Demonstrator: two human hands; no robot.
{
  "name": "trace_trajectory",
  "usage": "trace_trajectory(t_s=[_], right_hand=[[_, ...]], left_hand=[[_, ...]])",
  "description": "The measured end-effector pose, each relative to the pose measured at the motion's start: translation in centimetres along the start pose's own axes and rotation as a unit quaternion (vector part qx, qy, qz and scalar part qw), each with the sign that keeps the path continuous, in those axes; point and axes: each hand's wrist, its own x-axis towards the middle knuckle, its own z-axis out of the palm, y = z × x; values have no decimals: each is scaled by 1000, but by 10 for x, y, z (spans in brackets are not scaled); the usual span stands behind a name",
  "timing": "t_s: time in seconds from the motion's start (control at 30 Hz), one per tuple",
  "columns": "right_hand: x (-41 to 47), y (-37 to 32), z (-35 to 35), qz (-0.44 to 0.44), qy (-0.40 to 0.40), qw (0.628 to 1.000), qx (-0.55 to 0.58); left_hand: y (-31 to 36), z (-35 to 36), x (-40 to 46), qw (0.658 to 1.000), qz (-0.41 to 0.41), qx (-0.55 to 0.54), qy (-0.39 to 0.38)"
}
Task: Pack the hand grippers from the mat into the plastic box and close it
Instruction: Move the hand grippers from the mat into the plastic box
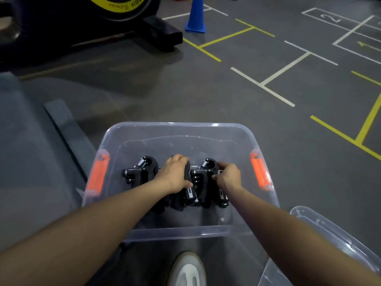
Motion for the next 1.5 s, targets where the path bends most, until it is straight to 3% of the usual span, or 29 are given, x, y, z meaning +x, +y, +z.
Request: trace_trajectory(t_s=[0.13,0.37,0.53,0.83,1.1,1.37,1.5], right_hand=[[-17,-49,6,-48,-3,998,31],[-85,-154,65,-169,-117,978,25],[-153,-208,138,-261,-202,944,-27],[-266,-264,277,-340,-344,872,-70],[-326,-272,373,-338,-384,854,-97],[-323,-269,414,-318,-383,860,-113],[-306,-270,414,-310,-375,866,-118]], left_hand=[[-14,-34,-24,998,-27,-7,51],[-81,-107,-104,981,-118,-24,154],[-152,-141,-183,960,-201,-21,196],[-263,-157,-302,907,-331,-44,255],[-345,-148,-379,865,-416,-39,279],[-395,-132,-382,876,-437,-10,206],[-403,-128,-370,864,-455,42,213]])
